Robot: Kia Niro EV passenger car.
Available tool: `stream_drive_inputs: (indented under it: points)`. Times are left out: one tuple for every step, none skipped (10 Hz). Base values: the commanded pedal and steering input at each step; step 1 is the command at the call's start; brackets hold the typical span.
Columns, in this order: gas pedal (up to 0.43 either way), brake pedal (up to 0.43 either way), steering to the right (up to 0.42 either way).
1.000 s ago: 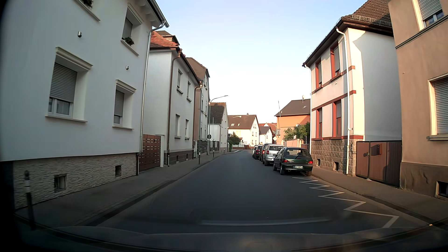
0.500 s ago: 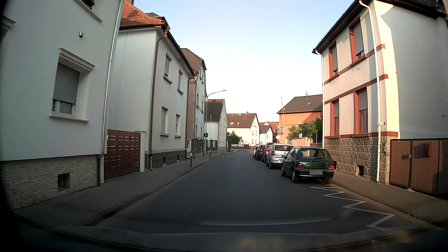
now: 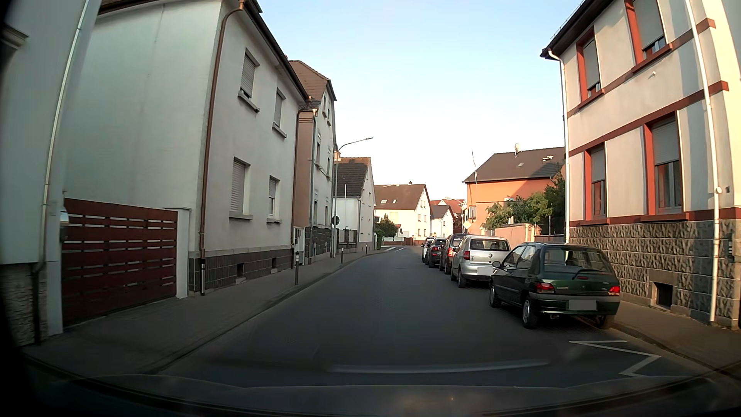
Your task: Follow the waypoints while adhering to traffic rules and regulations
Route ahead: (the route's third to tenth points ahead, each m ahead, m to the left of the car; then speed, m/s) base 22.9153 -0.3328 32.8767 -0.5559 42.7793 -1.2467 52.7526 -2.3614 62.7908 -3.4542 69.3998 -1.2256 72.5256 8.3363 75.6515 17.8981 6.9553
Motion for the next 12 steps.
stream_drive_inputs:
  points:
    - [0.000,0.030,-0.002]
    - [0.000,0.030,-0.003]
    - [0.000,0.030,-0.003]
    - [0.000,0.030,-0.003]
    - [0.000,0.030,-0.003]
    - [0.000,0.030,-0.003]
    - [0.000,0.030,-0.003]
    - [0.000,0.030,-0.003]
    - [0.000,0.030,-0.003]
    - [0.000,0.030,-0.003]
    - [0.020,0.030,-0.003]
    - [0.028,0.030,-0.003]
